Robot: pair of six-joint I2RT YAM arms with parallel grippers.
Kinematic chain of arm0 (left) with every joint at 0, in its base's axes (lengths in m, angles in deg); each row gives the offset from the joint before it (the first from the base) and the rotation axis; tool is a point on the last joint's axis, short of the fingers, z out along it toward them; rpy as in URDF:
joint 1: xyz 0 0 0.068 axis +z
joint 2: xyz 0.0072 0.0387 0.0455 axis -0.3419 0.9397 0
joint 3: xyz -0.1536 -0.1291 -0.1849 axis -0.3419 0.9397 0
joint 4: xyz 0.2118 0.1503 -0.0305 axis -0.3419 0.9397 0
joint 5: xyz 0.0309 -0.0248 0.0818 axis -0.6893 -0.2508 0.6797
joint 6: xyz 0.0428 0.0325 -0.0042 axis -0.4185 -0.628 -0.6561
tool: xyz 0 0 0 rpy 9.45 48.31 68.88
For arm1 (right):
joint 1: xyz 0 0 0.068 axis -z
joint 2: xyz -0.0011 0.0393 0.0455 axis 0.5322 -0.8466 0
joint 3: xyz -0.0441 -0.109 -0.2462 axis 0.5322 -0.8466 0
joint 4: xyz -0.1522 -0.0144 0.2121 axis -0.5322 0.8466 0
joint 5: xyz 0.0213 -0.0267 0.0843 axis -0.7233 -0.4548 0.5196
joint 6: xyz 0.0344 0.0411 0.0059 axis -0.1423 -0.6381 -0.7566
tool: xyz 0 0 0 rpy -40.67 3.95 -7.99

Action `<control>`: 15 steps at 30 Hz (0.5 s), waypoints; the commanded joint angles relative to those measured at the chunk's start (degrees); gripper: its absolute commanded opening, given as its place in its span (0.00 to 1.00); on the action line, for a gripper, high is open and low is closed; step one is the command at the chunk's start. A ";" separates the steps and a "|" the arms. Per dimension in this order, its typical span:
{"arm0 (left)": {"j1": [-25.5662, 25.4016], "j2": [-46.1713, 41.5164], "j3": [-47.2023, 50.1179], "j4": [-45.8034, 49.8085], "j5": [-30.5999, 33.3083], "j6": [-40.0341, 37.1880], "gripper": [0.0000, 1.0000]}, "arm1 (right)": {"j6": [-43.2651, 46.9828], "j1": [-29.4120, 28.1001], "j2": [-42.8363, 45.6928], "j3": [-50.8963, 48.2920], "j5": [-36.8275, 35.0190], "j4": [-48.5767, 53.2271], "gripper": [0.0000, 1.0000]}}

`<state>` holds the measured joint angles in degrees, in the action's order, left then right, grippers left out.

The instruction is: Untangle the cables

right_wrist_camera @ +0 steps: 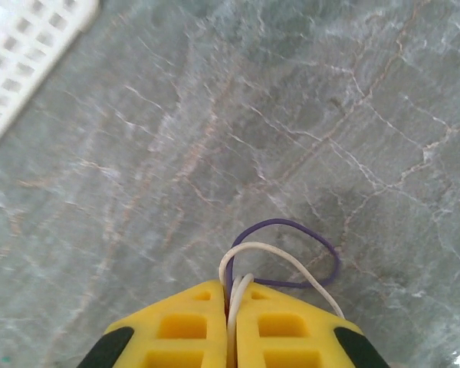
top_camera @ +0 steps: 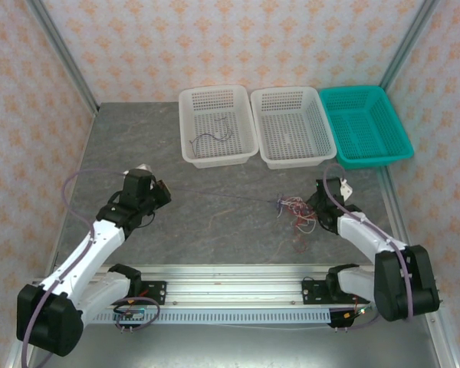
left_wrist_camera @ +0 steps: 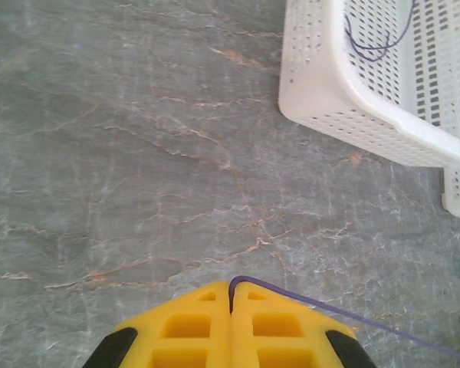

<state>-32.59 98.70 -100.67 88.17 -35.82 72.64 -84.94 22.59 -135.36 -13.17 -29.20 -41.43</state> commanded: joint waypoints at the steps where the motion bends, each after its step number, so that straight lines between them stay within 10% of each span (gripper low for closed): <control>1: 2.36 0.05 1.30 2.65 4.63 2.00 0.00 | -3.94 1.47 0.79 1.24 -8.58 5.65 0.07; 7: 3.30 1.51 1.55 4.46 6.71 3.16 0.00 | -10.67 1.90 2.75 2.07 -15.53 10.90 0.10; 15: 18.58 0.12 1.98 5.55 -4.08 1.01 0.00 | -12.94 13.36 12.32 -1.02 -11.98 11.69 0.10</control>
<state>-16.66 99.95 -99.10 91.41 -42.22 74.54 -96.99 33.61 -124.87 -13.21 -33.94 -33.19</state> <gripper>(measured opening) 0.044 0.100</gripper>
